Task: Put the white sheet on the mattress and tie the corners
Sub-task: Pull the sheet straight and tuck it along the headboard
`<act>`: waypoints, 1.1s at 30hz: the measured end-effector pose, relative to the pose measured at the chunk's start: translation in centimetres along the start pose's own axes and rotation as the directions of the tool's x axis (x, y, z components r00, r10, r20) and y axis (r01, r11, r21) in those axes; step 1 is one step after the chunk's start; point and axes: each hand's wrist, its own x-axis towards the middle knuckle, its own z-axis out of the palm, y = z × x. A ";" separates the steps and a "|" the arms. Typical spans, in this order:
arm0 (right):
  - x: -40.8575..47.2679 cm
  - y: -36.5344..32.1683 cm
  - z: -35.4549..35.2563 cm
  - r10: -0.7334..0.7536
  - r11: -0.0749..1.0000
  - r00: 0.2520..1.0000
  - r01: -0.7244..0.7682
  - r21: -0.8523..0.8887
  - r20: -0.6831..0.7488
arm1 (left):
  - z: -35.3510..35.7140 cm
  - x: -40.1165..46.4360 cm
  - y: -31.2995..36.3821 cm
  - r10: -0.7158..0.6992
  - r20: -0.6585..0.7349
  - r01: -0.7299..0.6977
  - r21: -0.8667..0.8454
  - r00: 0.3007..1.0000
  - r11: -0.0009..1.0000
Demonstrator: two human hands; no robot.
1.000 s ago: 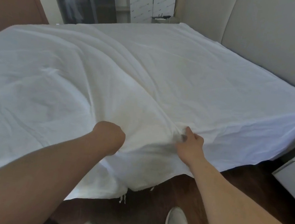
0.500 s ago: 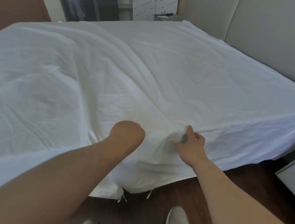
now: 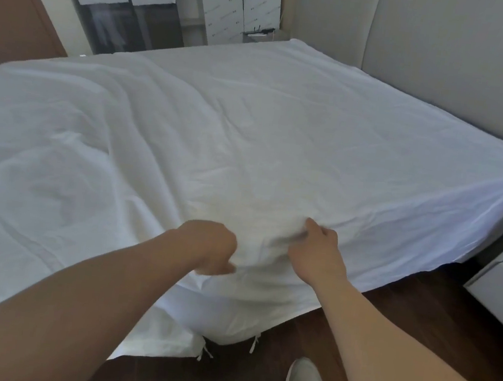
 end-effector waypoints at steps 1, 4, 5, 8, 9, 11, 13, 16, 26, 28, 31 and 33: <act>-0.1 -0.3 -0.1 -0.037 0.999 0.995 0.034 -0.042 -0.092 | -0.3 0.6 0.1 0.003 -0.142 -0.013 -0.070 0.990 0.997; -0.3 -1.0 0.1 -0.204 0.964 0.948 0.151 -0.219 -0.245 | -0.2 2.3 0.4 -0.046 -0.294 -0.020 -0.218 0.955 0.976; -0.1 -1.1 0.2 -0.240 0.947 0.948 0.182 -0.266 -0.207 | 0.0 2.8 0.6 -0.071 -0.229 0.013 -0.243 0.971 0.970; -0.1 -1.0 1.1 -0.231 0.906 0.973 0.222 -0.359 0.021 | 1.7 3.1 1.0 -0.043 0.031 0.048 -0.210 0.999 0.977; -0.1 -0.9 1.3 -0.225 0.892 0.972 0.232 -0.389 0.063 | 1.6 3.0 0.9 -0.008 0.062 0.019 -0.178 0.998 0.984; 0.0 -1.0 1.1 -0.243 0.884 0.969 0.236 -0.403 0.036 | -0.3 2.7 -0.1 0.040 0.053 -0.029 -0.185 0.998 0.982; 0.0 -1.4 0.8 -0.237 0.897 0.971 0.210 -0.390 -0.022 | -1.8 2.4 -1.0 0.042 -0.017 -0.045 -0.253 0.999 0.967; -0.2 -2.0 0.9 -0.256 0.890 0.965 0.213 -0.403 -0.055 | 0.2 1.2 -1.5 -0.116 -0.178 0.056 -0.313 0.977 0.948; -1.2 -5.6 4.0 -0.415 0.835 0.909 0.398 -0.379 0.038 | 2.1 -4.3 -5.8 -0.221 -0.247 0.064 -0.518 0.943 0.853; -1.8 -6.9 4.9 -0.472 0.818 0.881 0.453 -0.354 0.039 | 4.4 -6.1 -6.6 -0.328 -0.233 0.173 -0.506 0.916 0.845; -3.0 -8.7 6.2 -0.526 0.801 0.848 0.520 -0.297 0.068 | 8.5 -7.9 -7.5 -0.479 -0.204 0.334 -0.492 0.854 0.804; -3.9 -9.6 7.1 -0.556 0.779 0.825 0.559 -0.284 0.097 | 10.9 -8.8 -8.0 -0.530 -0.154 0.396 -0.502 0.834 0.769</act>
